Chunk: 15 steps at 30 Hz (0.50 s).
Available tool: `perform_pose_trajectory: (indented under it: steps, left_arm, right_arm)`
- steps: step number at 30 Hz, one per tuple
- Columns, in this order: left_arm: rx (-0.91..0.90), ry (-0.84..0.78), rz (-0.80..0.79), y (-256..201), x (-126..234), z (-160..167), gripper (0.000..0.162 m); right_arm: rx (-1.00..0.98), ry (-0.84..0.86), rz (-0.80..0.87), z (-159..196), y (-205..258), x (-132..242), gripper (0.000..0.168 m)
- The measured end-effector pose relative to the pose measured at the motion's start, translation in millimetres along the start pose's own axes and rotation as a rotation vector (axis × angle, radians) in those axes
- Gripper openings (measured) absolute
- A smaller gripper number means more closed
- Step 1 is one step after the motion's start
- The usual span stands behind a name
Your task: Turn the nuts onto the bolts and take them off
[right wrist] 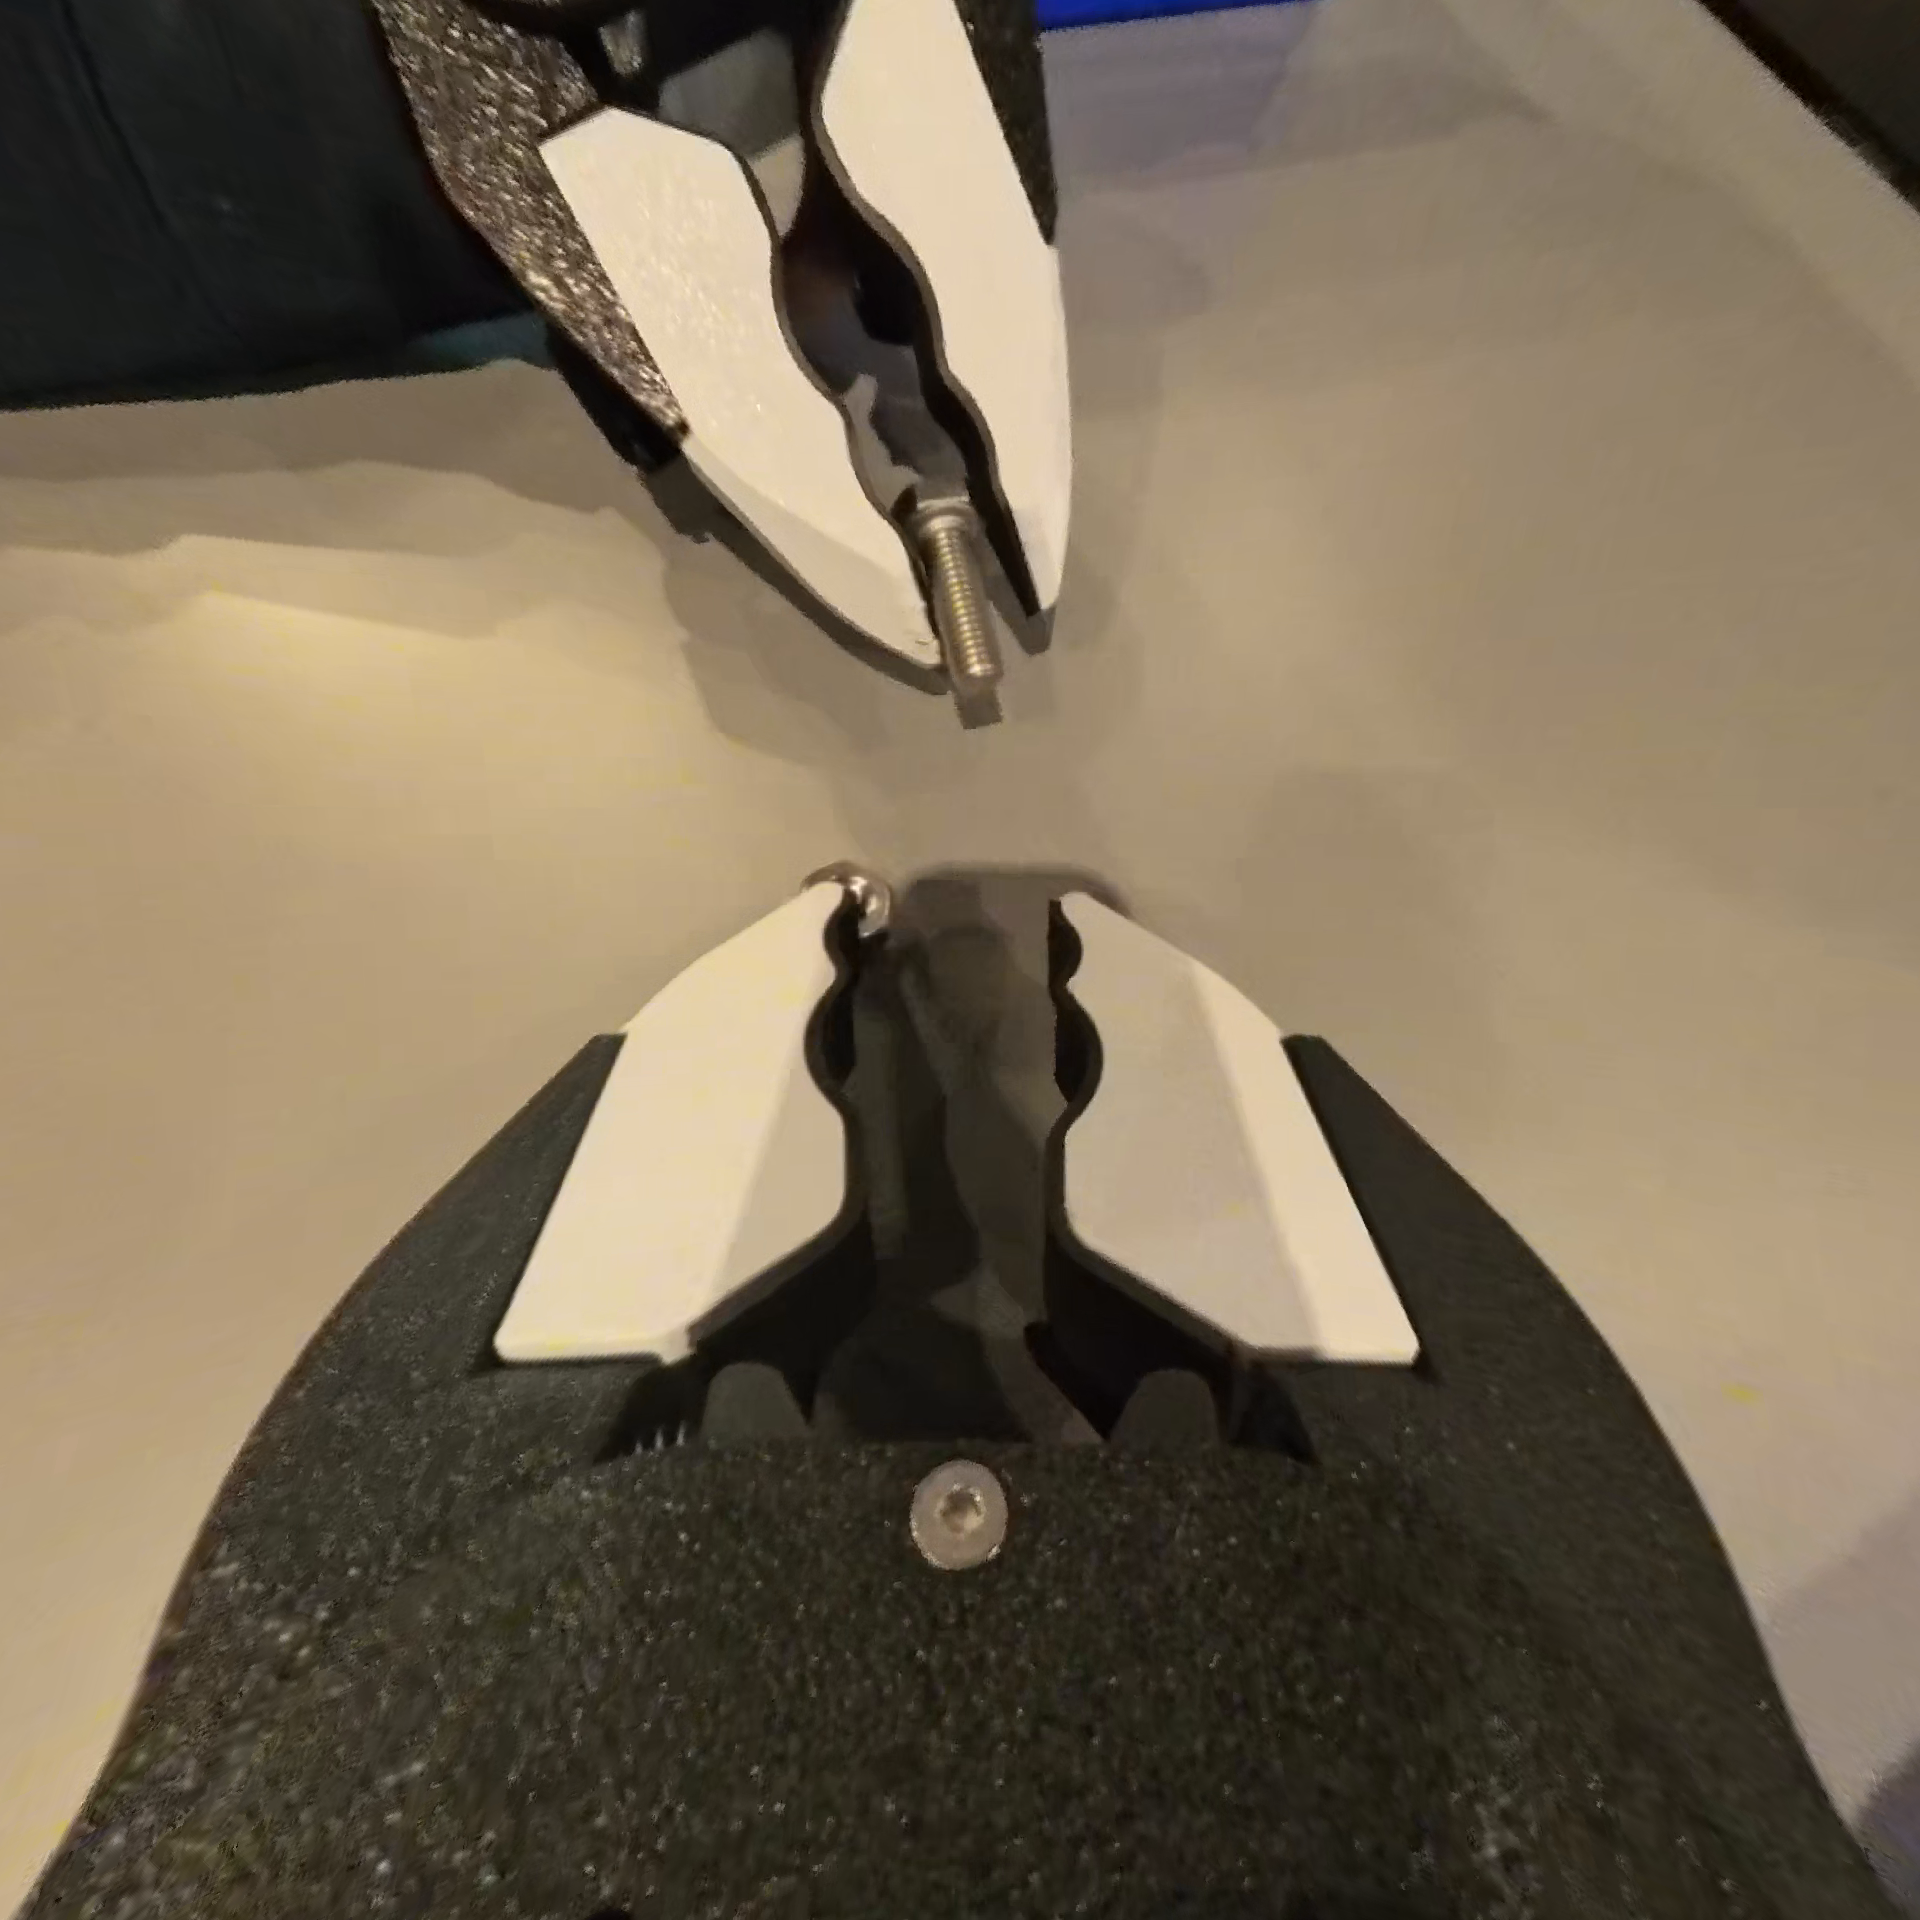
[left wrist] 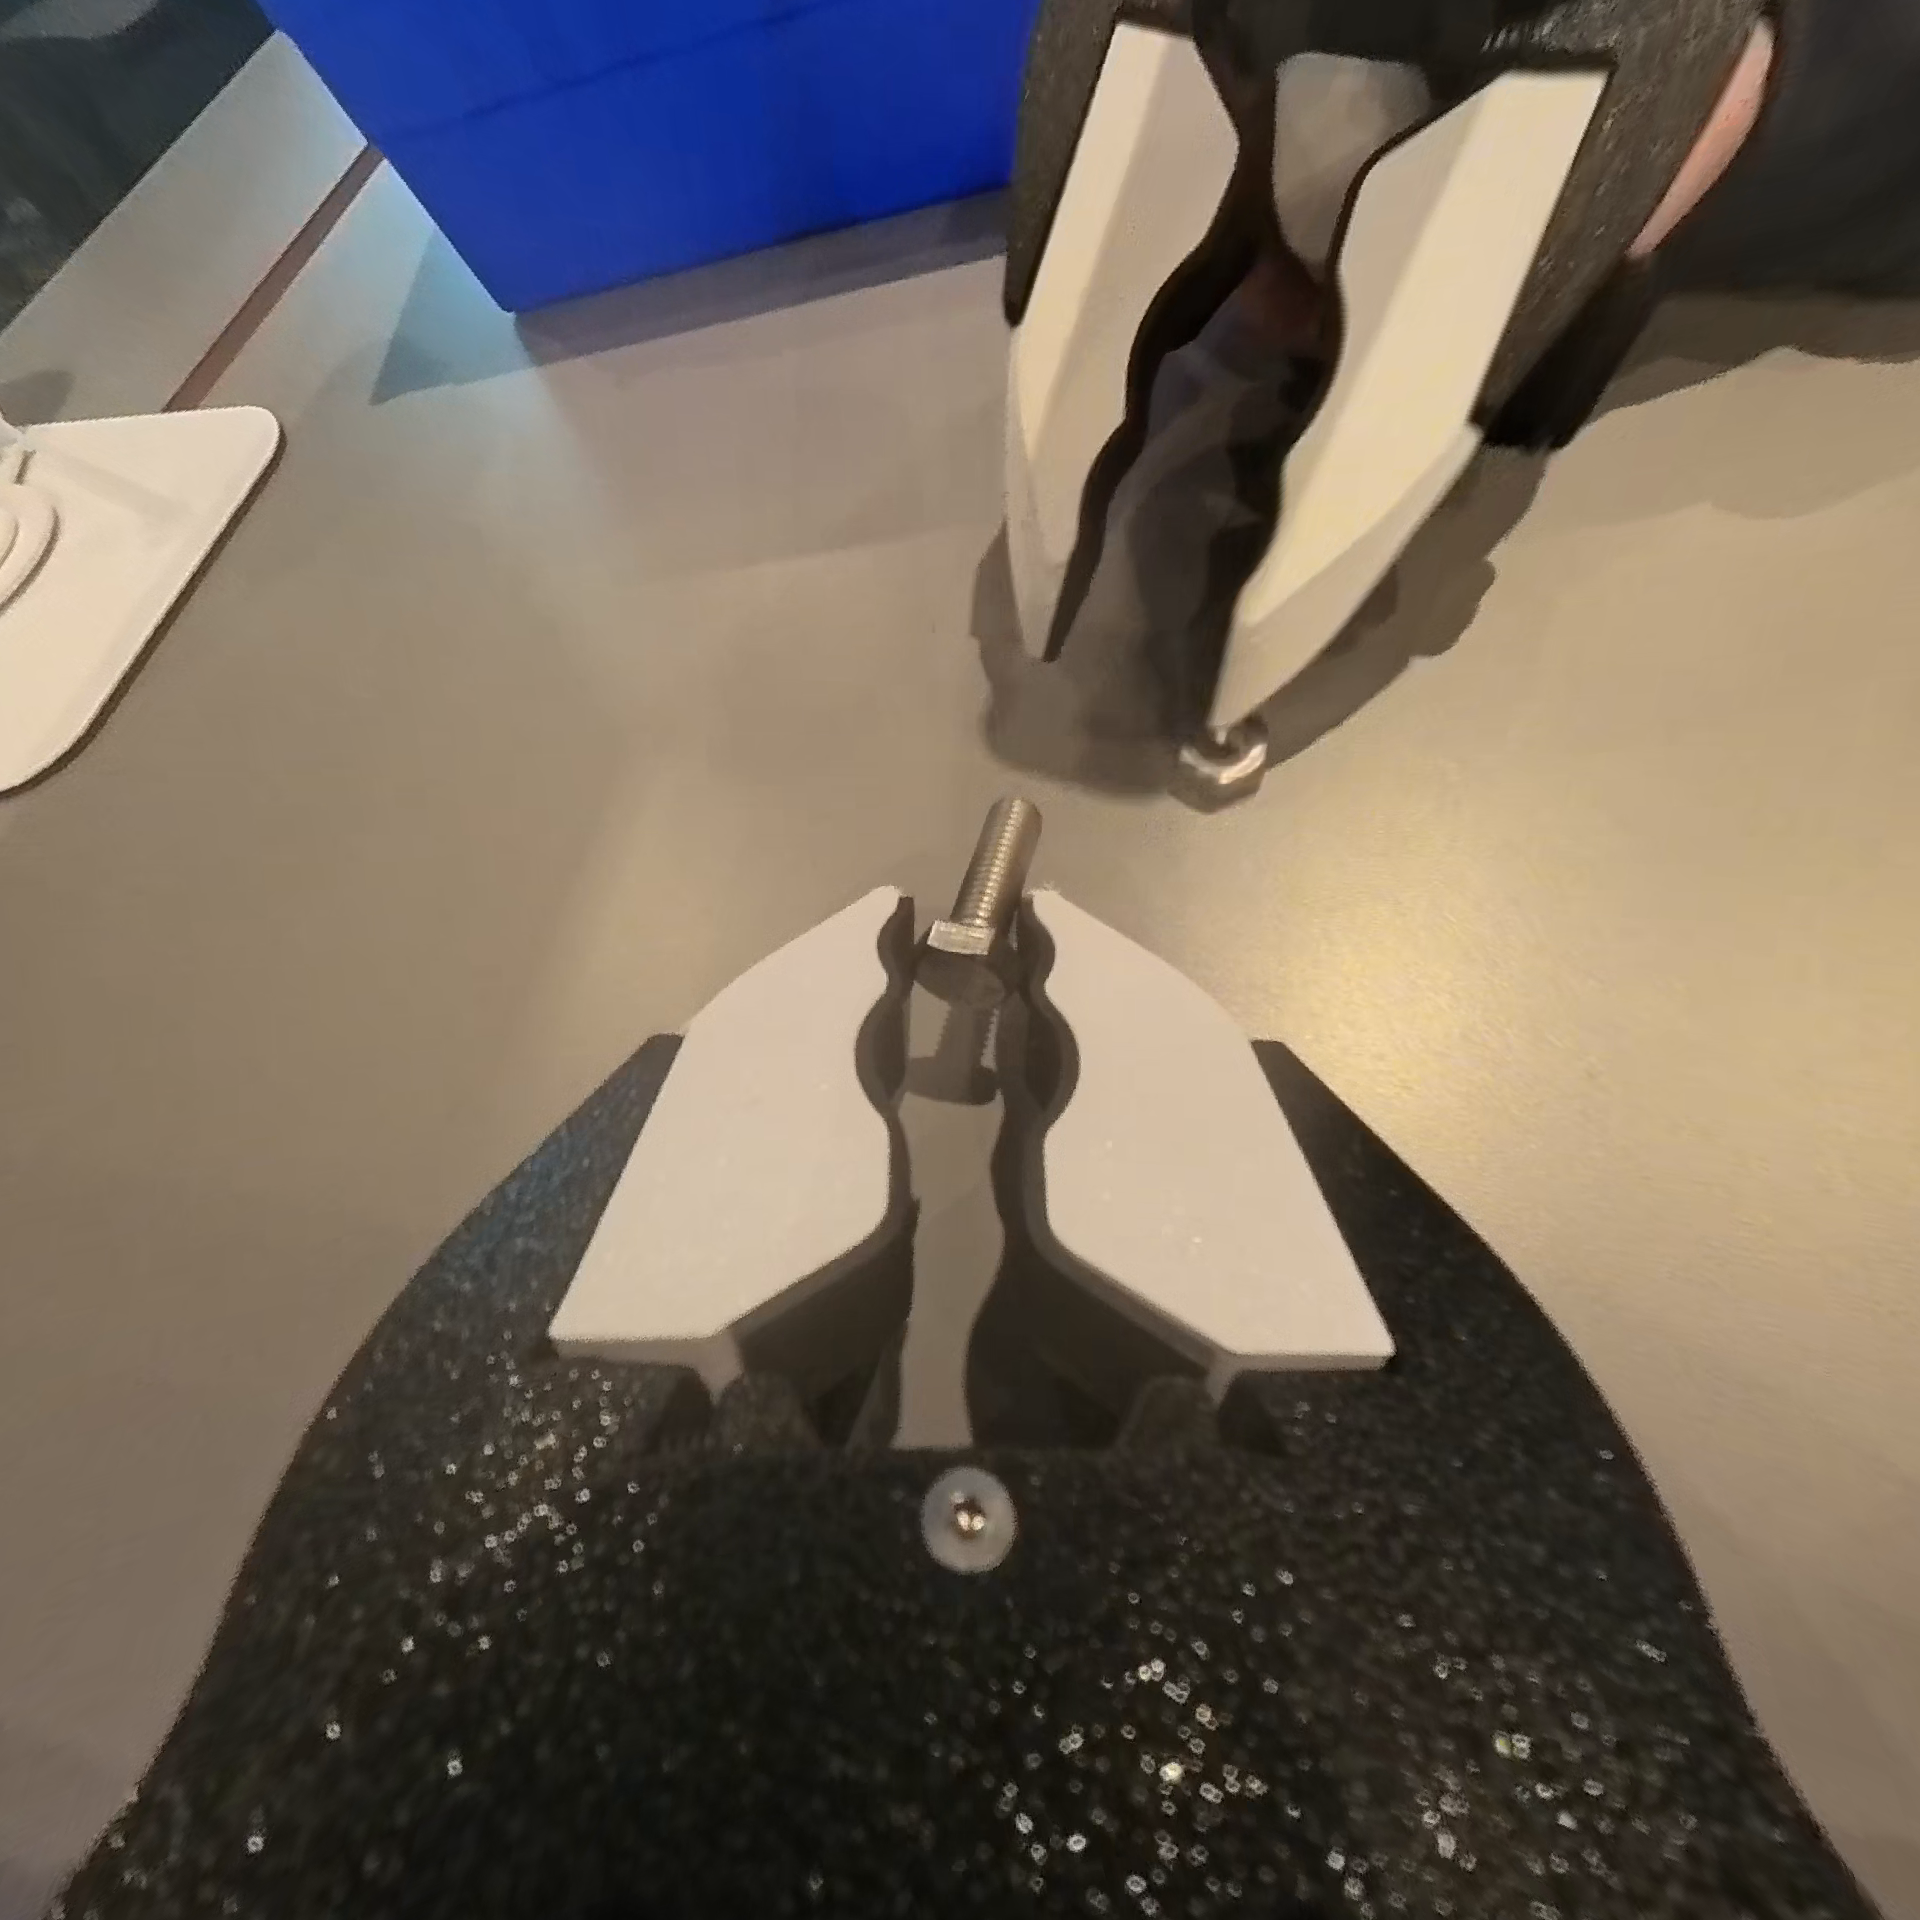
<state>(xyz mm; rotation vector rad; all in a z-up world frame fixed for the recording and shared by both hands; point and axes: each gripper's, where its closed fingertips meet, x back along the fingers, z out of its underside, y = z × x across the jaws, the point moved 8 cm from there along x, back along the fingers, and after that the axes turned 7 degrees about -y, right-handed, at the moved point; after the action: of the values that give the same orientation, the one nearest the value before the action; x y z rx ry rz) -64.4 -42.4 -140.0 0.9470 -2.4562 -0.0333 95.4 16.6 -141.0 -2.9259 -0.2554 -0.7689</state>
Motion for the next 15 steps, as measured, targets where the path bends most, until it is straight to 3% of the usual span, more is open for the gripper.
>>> perform_pose_trajectory:
  steps: [6, 15]
  left_arm:
    - [0.047, 0.017, -0.013, 2, 0, 1, 0.018]
    - [0.135, 0.047, -0.004, 3, 0, 3, 0.018]
  right_arm:
    - [-0.007, -0.037, -0.105, -1, 6, 5, 0.037]
    - [0.015, 0.039, -0.116, -7, 14, -18, 0.034]
